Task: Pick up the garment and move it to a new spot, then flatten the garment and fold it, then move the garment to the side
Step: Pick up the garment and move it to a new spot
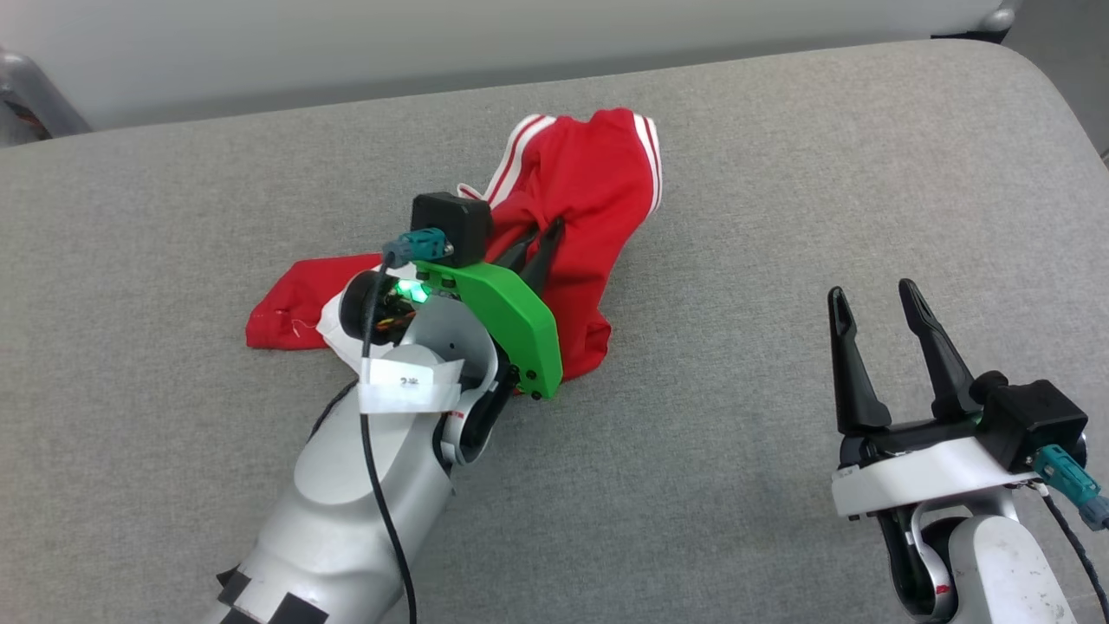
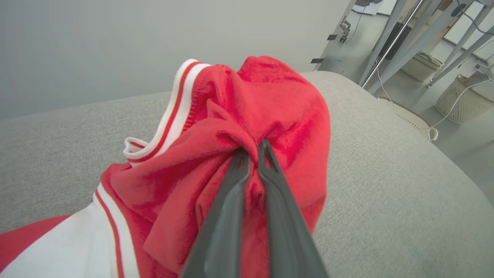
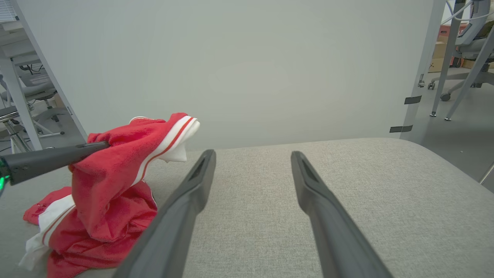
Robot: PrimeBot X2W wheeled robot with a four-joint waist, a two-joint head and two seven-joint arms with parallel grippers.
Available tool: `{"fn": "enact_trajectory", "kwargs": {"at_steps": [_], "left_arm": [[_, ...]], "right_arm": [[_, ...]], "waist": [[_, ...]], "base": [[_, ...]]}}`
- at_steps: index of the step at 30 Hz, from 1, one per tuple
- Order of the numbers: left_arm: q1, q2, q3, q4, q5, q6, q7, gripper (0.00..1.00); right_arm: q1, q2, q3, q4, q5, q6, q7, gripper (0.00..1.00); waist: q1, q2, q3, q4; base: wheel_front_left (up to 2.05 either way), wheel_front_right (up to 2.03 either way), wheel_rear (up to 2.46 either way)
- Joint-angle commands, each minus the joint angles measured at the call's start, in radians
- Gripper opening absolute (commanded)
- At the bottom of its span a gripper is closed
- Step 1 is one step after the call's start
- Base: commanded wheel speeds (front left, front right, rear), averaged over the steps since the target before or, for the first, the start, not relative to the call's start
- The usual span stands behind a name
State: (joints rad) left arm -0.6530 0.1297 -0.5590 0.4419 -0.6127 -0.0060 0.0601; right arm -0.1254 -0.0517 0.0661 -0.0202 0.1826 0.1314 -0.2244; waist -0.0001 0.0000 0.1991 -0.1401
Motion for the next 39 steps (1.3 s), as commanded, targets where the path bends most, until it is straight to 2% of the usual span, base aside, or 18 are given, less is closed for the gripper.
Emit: {"fn": "enact_trajectory", "kwargs": {"at_steps": [1, 5, 6, 7, 15, 22, 28, 39], "left_arm": [[-0.011, -0.01, -0.01, 0.03, 0.015, -0.008, -0.014, 0.0], [-0.032, -0.027, -0.06, 0.138, 0.052, -0.025, -0.037, 0.0], [-0.035, -0.03, -0.069, 0.159, 0.057, -0.029, -0.04, 0.44], [-0.04, -0.033, -0.079, 0.183, 0.063, -0.033, -0.044, 1.0], [-0.063, -0.056, -0.098, 0.271, 0.053, -0.062, -0.117, 1.0], [-0.062, -0.053, -0.085, 0.26, 0.035, -0.07, -0.184, 1.0], [-0.012, 0.014, -0.062, 0.195, 0.043, -0.043, -0.248, 1.0], [0.271, 0.213, -0.019, -0.09, 0.085, 0.031, -0.312, 1.0]], "right_arm": [[-0.013, 0.001, 0.002, 0.005, 0.01, -0.001, -0.002, 1.0], [-0.025, 0.001, 0.012, 0.017, 0.012, -0.001, -0.003, 1.0], [-0.028, 0.001, 0.016, 0.02, 0.012, -0.001, -0.003, 1.0], [-0.03, 0.001, 0.021, 0.024, 0.013, -0.001, -0.004, 1.0], [-0.028, 0.001, 0.015, 0.048, 0.006, -0.001, -0.007, 1.0], [-0.007, 0.001, -0.003, 0.061, -0.001, -0.001, -0.003, 1.0], [0.032, 0.001, -0.022, 0.066, -0.005, -0.001, 0.002, 1.0], [0.108, 0.001, -0.042, 0.046, -0.005, -0.001, 0.001, 1.0]], "waist": [[0.0001, 0.0, 0.027, -0.02], [0.0001, 0.0, 0.044, -0.026], [0.0001, 0.0, 0.045, -0.026], [0.0001, 0.0, 0.047, -0.027], [0.0001, 0.0, 0.011, 0.009], [0.0001, 0.0, -0.067, 0.069], [0.0001, 0.0, -0.144, 0.12], [0.0001, 0.0, -0.217, 0.163]], "base": [[0.0, 0.0, 0.0], [0.0, 0.0, 0.0], [0.0, 0.0, 0.0], [0.0, 0.0, 0.0], [0.0, 0.0, 0.0], [0.0, 0.0, 0.0], [0.0, 0.0, 0.0], [0.0, 0.0, 0.0]]}}
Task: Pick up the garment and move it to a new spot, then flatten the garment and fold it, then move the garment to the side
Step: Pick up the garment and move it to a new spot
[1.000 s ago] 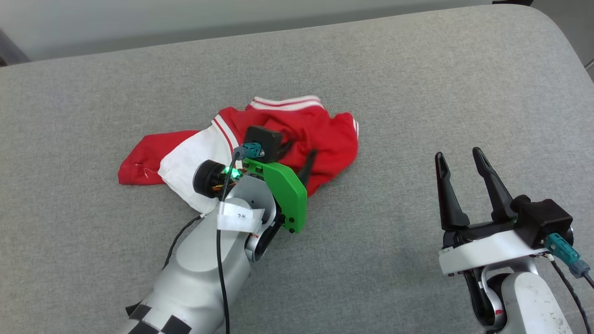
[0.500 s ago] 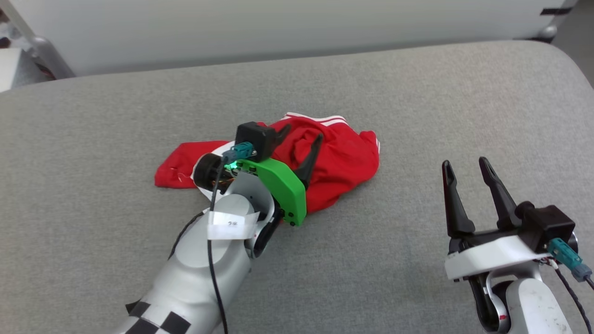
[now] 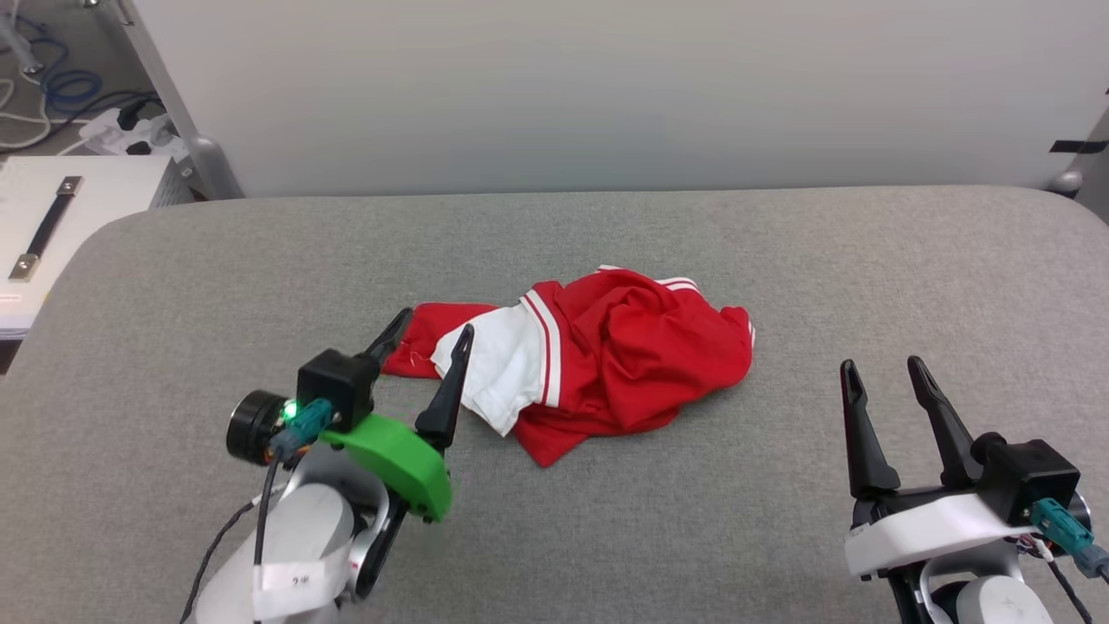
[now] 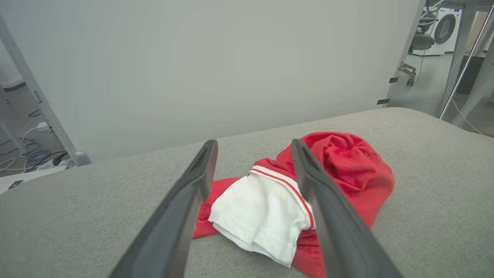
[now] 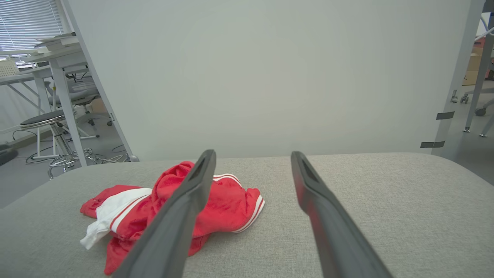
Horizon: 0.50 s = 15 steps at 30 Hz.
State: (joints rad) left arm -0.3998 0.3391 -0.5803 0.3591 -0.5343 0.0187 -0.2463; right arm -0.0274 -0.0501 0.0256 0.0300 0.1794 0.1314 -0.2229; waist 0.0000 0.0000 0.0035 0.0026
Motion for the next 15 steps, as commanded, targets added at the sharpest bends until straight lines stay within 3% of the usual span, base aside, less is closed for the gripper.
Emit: {"fn": "enact_trajectory", "kwargs": {"at_steps": [1, 5, 9, 15], "left_arm": [[0.041, 0.013, 0.007, -0.031, 0.009, 0.013, -0.008, 1.0], [0.147, 0.026, 0.048, -0.132, 0.008, 0.052, -0.014, 1.0], [0.239, -0.001, 0.11, -0.22, 0.012, 0.08, -0.015, 1.0], [0.361, -0.063, 0.184, -0.285, 0.05, 0.078, -0.015, 1.0]], "right_arm": [[0.015, 0.0, -0.003, -0.005, 0.0, -0.001, -0.001, 1.0], [0.036, 0.0, -0.003, -0.008, 0.006, -0.001, -0.005, 1.0], [0.053, 0.0, -0.002, -0.006, 0.001, -0.001, -0.007, 1.0], [0.062, 0.0, 0.0, -0.008, 0.007, -0.001, -0.012, 1.0]], "waist": [[0.0, 0.0, -0.024, 0.021], [0.0, 0.0, -0.035, 0.023], [0.0, 0.0, -0.044, 0.023], [0.0, 0.0, -0.043, 0.027]], "base": [[0.0, 0.0, 0.0], [0.0, 0.0, 0.0], [0.0, 0.0, 0.0], [0.0, 0.0, 0.0]]}}
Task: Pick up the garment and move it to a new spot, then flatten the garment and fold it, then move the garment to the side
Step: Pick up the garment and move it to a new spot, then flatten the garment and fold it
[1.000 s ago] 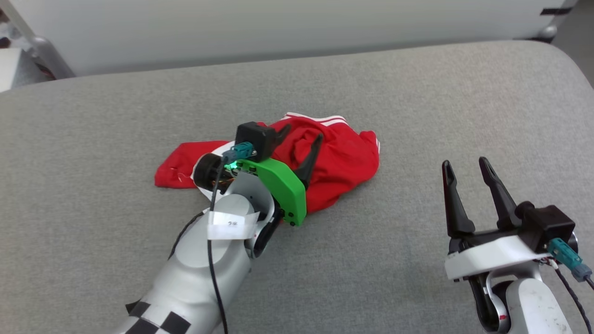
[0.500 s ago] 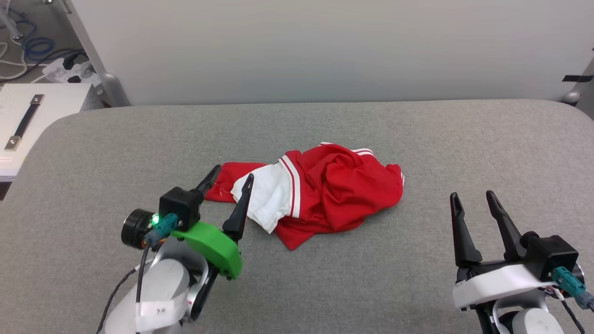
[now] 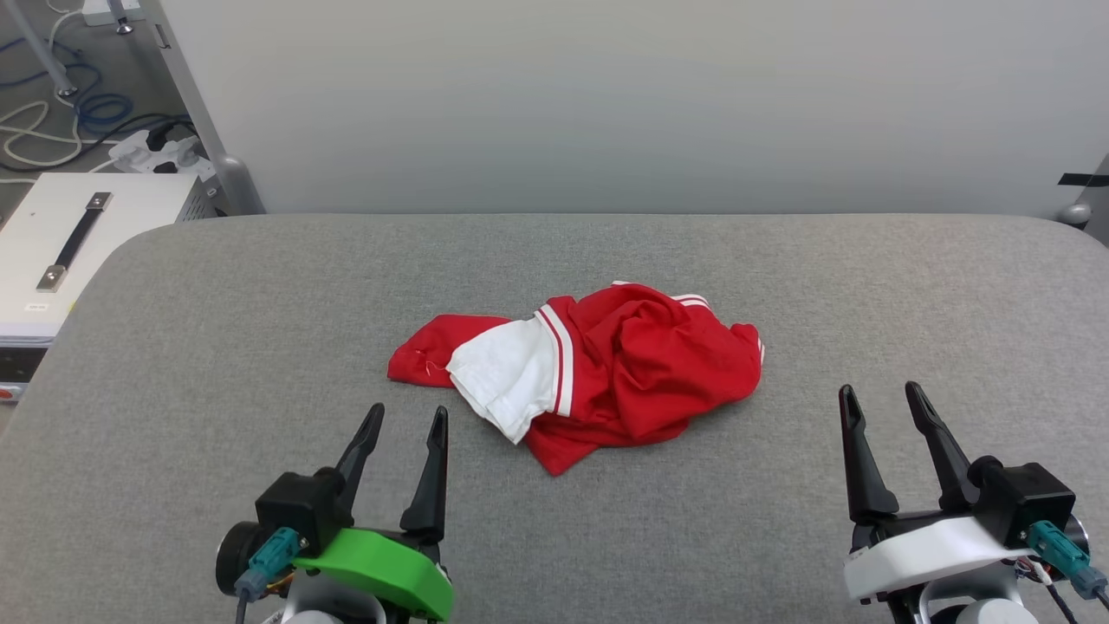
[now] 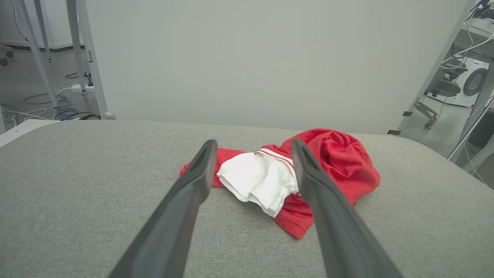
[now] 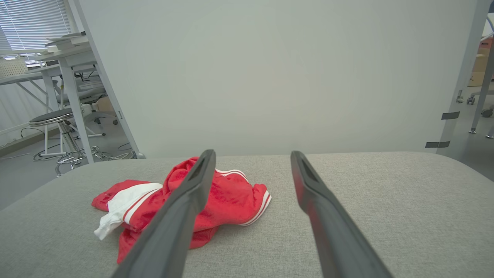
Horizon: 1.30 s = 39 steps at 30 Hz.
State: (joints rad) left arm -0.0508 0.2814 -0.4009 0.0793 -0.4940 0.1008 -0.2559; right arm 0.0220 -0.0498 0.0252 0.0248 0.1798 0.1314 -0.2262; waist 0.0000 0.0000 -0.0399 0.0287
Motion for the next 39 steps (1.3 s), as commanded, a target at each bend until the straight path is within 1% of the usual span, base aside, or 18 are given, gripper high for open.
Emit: {"fn": "enact_trajectory", "kwargs": {"at_steps": [1, 8, 17, 21, 22, 25, 27, 28, 29, 33, 36, 38, 39], "left_arm": [[0.022, -0.014, 0.013, -0.009, 0.015, -0.008, -0.006, 1.0], [0.043, -0.063, 0.067, 0.003, 0.052, -0.053, -0.006, 1.0], [0.044, -0.098, 0.107, 0.021, 0.092, -0.097, -0.006, 1.0], [0.038, -0.113, 0.113, 0.027, 0.105, -0.11, -0.006, 1.0], [0.034, -0.117, 0.114, 0.029, 0.109, -0.115, -0.006, 1.0], [0.023, -0.127, 0.119, 0.029, 0.117, -0.123, -0.006, 1.0], [0.015, -0.133, 0.122, 0.03, 0.121, -0.129, -0.006, 1.0], [0.009, -0.137, 0.123, 0.032, 0.125, -0.134, -0.006, 1.0], [0.005, -0.14, 0.124, 0.033, 0.127, -0.136, -0.006, 1.0], [-0.015, -0.155, 0.133, 0.038, 0.136, -0.147, -0.006, 1.0], [-0.032, -0.167, 0.137, 0.041, 0.143, -0.157, -0.006, 1.0], [-0.04, -0.174, 0.139, 0.044, 0.147, -0.163, -0.006, 1.0], [-0.047, -0.179, 0.141, 0.045, 0.15, -0.167, -0.006, 1.0]], "right_arm": [[0.012, 0.0, 0.003, -0.002, 0.007, -0.001, -0.01, 1.0], [0.007, 0.0, 0.008, -0.003, 0.005, -0.001, -0.012, 1.0], [0.002, 0.0, 0.012, -0.004, 0.002, -0.001, -0.01, 1.0], [-0.004, -0.005, 0.023, -0.015, -0.012, -0.001, 0.013, 1.0], [-0.012, -0.014, 0.038, -0.021, -0.011, -0.001, 0.04, 1.0], [-0.047, -0.052, 0.1, -0.039, 0.004, -0.001, 0.14, 1.0], [-0.079, -0.089, 0.148, -0.045, 0.018, -0.001, 0.232, 1.0], [-0.106, -0.114, 0.178, -0.049, 0.035, -0.001, 0.305, 1.0], [-0.126, -0.13, 0.199, -0.05, 0.052, -0.001, 0.362, 1.0], [-0.213, -0.189, 0.28, -0.044, 0.157, -0.001, 0.651, 1.0], [-0.275, -0.213, 0.299, -0.029, 0.231, -0.001, 0.859, 1.0], [-0.308, -0.223, 0.299, -0.017, 0.245, -0.001, 0.956, 1.0], [-0.327, -0.223, 0.293, -0.006, 0.256, -0.001, 1.02, 1.0]], "waist": [[0.0, 0.0, 0.001, 0.002], [0.0, 0.0, 0.007, 0.012], [0.0, 0.0, 0.008, 0.011], [0.0, 0.0, 0.021, 0.019], [0.0, 0.0, 0.028, 0.024], [0.0, 0.0, 0.05, 0.038], [0.0, 0.0, 0.065, 0.049], [0.0, 0.0, 0.077, 0.06], [0.0, 0.0, 0.086, 0.067], [0.0, 0.0, 0.122, 0.106], [0.0, 0.0, 0.152, 0.143], [0.0, 0.0, 0.168, 0.165], [0.0, 0.0, 0.18, 0.183]], "base": [[0.0, 0.0, 0.0], [0.0, 0.0, 0.0], [0.0, 0.0, 0.0], [0.0, 0.0, 0.0], [0.0, 0.0, 0.0], [0.0, 0.0, 0.0], [0.0, 0.0, 0.0], [0.0, 0.0, 0.0], [0.0, 0.0, 0.0], [0.0, 0.0, 0.0], [0.0, 0.0, 0.0], [0.0, 0.0, 0.0], [0.0, 0.0, 0.0]]}}
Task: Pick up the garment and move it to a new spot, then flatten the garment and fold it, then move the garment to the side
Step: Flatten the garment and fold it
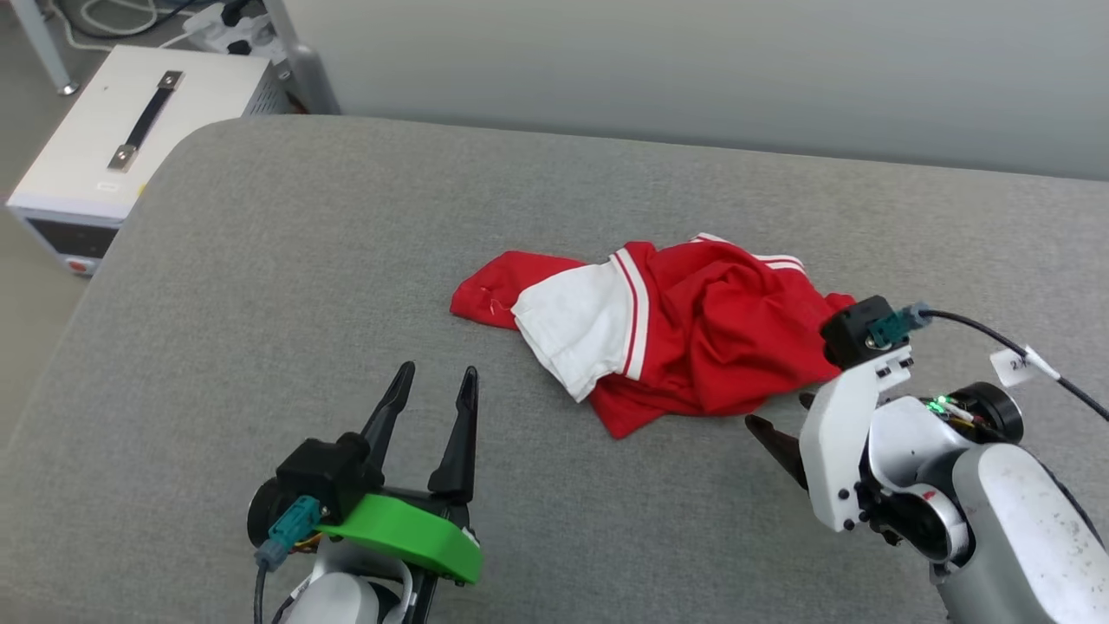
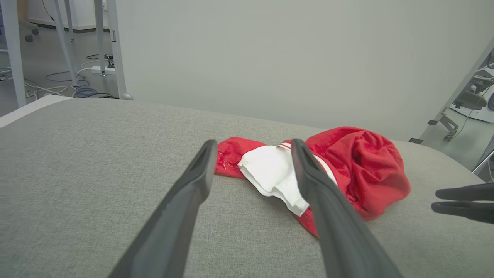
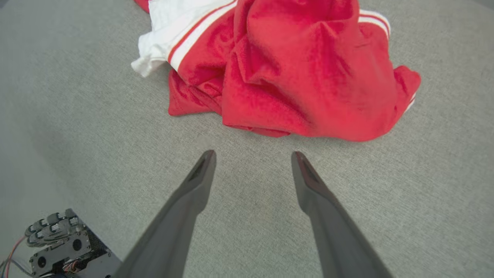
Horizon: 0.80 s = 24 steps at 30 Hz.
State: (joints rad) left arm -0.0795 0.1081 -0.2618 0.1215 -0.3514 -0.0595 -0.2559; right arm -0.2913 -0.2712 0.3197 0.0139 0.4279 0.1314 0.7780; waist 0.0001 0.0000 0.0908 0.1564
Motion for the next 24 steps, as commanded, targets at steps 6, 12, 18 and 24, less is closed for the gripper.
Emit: {"fn": "enact_trajectory", "kwargs": {"at_steps": [6, 12, 18, 24], "left_arm": [[-0.044, -0.029, 0.011, 0.004, 0.013, -0.023, -0.006, 1.0], [-0.062, -0.045, 0.022, 0.0, 0.02, -0.035, -0.006, 1.0], [-0.077, -0.054, 0.022, 0.008, 0.019, -0.044, -0.006, 1.0], [-0.079, -0.057, 0.026, 0.016, 0.018, -0.048, -0.006, 1.0]], "right_arm": [[-0.103, -0.008, -0.003, 0.042, -0.017, -0.001, 0.128, 1.0], [-0.165, -0.013, 0.035, 0.131, -0.031, -0.001, 0.141, 1.0], [-0.208, -0.02, 0.087, 0.236, -0.036, -0.001, 0.103, 1.0], [-0.21, -0.042, 0.157, 0.31, -0.005, -0.001, 0.086, 0.0]], "waist": [[-0.0001, 0.0, 0.103, 0.131], [-0.0001, 0.0, 0.141, 0.189], [-0.0001, 0.0, 0.164, 0.223], [-0.0001, 0.0, 0.161, 0.229]], "base": [[0.0, 0.0, 0.0], [0.0, 0.0, 0.0], [0.0, 0.0, 0.0], [0.0, 0.0, 0.0]]}}
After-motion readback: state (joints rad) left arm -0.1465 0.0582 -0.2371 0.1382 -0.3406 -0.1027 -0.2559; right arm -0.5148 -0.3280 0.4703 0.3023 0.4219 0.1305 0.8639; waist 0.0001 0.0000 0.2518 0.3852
